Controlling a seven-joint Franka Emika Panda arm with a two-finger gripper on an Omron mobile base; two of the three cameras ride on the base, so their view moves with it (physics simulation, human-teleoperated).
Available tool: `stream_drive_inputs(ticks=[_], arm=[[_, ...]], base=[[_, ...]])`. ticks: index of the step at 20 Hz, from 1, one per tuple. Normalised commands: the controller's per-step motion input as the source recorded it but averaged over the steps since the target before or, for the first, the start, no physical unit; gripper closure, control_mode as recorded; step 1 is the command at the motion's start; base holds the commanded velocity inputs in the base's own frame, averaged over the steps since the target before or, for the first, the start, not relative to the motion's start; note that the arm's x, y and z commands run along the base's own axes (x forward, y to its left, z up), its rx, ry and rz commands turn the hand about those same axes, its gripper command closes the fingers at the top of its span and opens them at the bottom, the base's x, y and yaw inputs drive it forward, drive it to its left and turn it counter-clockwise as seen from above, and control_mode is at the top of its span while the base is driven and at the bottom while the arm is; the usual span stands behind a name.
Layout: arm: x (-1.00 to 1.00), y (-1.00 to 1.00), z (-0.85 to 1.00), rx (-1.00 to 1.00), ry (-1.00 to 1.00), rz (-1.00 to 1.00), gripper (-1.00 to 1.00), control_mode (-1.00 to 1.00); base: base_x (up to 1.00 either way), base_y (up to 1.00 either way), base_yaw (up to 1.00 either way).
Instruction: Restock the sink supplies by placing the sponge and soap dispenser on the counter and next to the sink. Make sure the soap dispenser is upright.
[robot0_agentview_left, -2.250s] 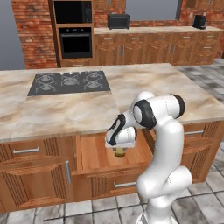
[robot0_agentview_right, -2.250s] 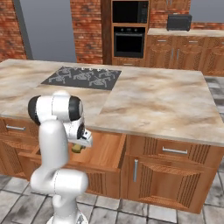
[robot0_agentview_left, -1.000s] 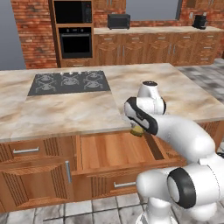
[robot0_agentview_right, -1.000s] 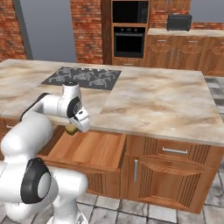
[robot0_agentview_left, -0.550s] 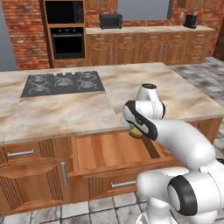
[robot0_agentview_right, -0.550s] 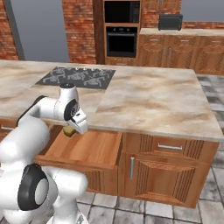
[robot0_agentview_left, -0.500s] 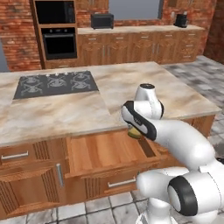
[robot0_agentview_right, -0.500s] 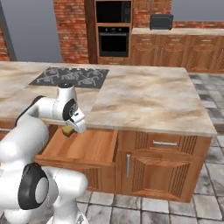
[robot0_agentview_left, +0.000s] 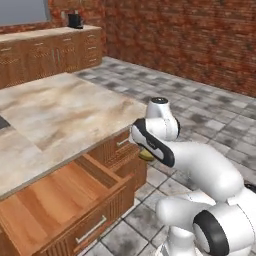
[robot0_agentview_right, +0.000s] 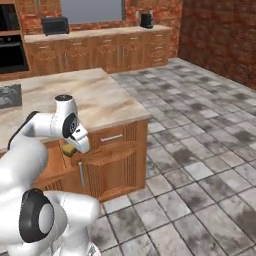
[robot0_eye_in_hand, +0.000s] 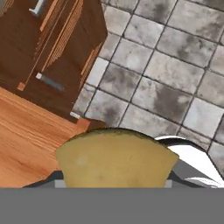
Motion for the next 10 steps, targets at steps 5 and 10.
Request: stream_drive_inputs(ticks=[5, 10], arm=[[0.00, 0.00, 0.00, 0.00, 0.00, 0.00, 1.00, 1.00], [0.00, 0.00, 0.00, 0.00, 0.00, 0.00, 1.00, 1.00]], base=[[-0.02, 0.00, -0.95], [0.03, 0.00, -0.91]])
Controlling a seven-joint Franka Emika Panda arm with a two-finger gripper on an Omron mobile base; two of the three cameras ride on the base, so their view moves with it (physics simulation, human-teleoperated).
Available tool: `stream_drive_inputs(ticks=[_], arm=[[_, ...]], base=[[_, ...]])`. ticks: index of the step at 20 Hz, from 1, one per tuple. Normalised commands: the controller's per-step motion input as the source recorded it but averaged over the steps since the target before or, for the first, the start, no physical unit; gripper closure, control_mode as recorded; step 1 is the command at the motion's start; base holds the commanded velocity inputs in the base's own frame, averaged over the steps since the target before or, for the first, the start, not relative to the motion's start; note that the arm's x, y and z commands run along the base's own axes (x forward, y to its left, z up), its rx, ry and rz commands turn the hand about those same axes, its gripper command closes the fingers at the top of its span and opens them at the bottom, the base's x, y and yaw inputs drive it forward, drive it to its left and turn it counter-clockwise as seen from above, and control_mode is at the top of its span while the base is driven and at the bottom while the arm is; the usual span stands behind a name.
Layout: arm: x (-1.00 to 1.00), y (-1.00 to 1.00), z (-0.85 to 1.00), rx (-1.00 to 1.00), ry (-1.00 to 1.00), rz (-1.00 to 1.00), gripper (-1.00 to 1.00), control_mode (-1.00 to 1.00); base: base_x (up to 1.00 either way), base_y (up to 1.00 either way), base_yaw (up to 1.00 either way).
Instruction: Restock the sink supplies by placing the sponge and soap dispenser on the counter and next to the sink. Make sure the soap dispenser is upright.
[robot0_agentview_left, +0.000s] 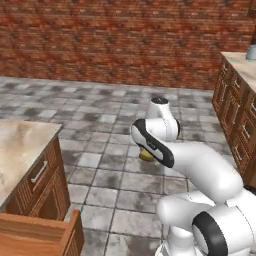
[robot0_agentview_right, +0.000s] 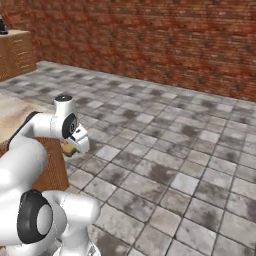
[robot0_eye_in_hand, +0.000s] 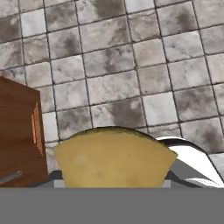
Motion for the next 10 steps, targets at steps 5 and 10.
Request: stream_drive_inputs(ticks=[5, 10], arm=[[0.00, 0.00, 0.00, 0.00, 0.00, 0.00, 1.00, 1.00], [0.00, 0.00, 0.00, 0.00, 0.00, 0.00, 1.00, 1.00]], base=[[0.09, 0.00, -0.91], [0.26, 0.01, -0.90]])
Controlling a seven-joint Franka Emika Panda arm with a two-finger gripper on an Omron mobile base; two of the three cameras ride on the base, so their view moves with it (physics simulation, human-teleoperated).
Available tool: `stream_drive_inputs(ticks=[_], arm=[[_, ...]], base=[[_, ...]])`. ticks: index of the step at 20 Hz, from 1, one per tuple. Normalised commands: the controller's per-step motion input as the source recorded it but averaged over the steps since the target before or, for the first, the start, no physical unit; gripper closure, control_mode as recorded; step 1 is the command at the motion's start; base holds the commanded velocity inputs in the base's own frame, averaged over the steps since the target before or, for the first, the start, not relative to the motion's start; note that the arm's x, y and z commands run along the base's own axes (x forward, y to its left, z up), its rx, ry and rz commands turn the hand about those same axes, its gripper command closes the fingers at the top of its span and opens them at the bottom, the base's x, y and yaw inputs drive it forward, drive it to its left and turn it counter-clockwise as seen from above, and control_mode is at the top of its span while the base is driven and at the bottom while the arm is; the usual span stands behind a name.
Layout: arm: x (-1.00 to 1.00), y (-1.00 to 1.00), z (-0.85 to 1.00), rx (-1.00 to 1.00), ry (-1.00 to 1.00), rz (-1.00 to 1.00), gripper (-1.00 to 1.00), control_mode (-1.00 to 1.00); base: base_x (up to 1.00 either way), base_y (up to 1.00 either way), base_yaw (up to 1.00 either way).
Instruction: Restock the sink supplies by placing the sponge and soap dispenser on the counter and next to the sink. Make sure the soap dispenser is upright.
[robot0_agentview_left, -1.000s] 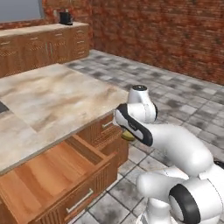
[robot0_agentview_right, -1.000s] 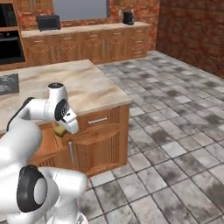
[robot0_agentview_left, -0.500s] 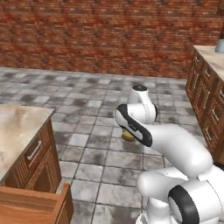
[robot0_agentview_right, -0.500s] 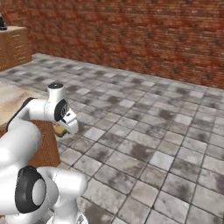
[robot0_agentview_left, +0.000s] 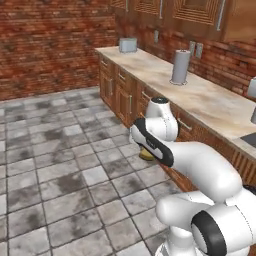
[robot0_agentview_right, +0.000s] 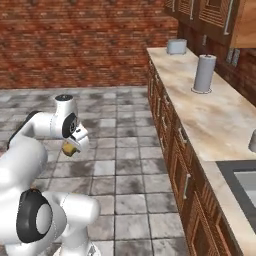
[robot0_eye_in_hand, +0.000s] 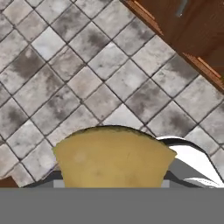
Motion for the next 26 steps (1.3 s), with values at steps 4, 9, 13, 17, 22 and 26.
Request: stream_drive_inputs(ticks=[4, 9, 13, 17, 22, 26], arm=[[0.00, 0.00, 0.00, 0.00, 0.00, 0.00, 1.00, 1.00], [0.00, 0.00, 0.00, 0.00, 0.00, 0.00, 1.00, 1.00], [0.00, 0.00, 0.00, 0.00, 0.00, 0.00, 1.00, 1.00], [0.00, 0.00, 0.00, 0.00, 0.00, 0.00, 1.00, 1.00], [0.00, 0.00, 0.00, 0.00, 0.00, 0.00, 1.00, 1.00], [0.00, 0.00, 0.00, 0.00, 0.00, 0.00, 1.00, 1.00]], base=[[0.63, -0.01, -0.79], [0.66, 0.02, -0.77], [0.88, 0.32, -0.71], [0.95, 0.27, -0.67], [0.73, 0.12, -0.56], [0.51, 0.00, -0.31]])
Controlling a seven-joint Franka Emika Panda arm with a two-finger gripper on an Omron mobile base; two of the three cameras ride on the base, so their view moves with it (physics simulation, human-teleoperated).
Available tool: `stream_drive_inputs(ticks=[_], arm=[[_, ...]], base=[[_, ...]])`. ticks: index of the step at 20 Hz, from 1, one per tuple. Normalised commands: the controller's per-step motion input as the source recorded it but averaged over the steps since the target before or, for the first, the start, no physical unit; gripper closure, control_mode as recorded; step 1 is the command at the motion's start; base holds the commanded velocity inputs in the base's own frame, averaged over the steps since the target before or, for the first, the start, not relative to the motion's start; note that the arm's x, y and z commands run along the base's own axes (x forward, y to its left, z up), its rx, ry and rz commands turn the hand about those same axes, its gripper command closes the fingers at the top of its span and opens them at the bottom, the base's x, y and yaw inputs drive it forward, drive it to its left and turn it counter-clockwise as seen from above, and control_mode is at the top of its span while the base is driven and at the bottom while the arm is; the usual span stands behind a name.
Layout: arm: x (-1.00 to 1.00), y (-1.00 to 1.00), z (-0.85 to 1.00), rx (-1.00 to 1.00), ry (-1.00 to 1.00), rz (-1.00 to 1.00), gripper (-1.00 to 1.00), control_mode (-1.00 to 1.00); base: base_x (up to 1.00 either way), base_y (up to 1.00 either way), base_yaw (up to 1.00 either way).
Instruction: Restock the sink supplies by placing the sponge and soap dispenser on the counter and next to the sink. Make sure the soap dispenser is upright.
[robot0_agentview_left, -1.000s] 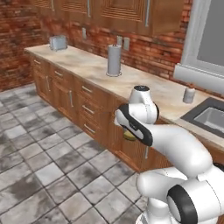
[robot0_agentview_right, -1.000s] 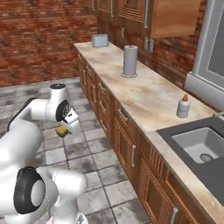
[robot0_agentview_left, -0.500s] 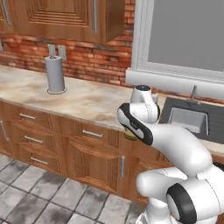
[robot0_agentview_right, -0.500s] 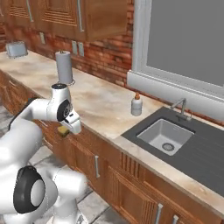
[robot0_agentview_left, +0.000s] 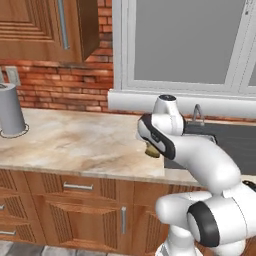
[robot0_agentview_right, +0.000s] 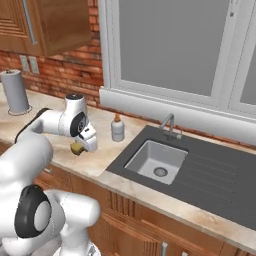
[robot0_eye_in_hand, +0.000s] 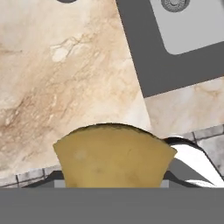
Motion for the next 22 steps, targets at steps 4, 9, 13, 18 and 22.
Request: stream_drive_inputs(ticks=[4, 9, 13, 18, 22], arm=[[0.39, 0.00, -0.22, 0.00, 0.19, -0.14, 1.00, -1.00], [1.00, 0.00, -0.54, 0.00, 0.23, -0.09, 1.00, -1.00], [0.55, -0.01, -0.50, 0.00, 0.04, -0.04, 1.00, -1.00], [0.00, -0.09, -0.55, 0.00, -0.02, -0.04, 1.00, -1.00], [0.04, -0.06, -0.50, 0.00, 0.00, -0.03, 1.00, -1.00]], base=[[0.07, 0.00, -0.05], [0.00, 0.00, 0.00], [0.00, 0.00, 0.00], [0.00, 0.00, 0.00], [0.00, 0.00, 0.00]])
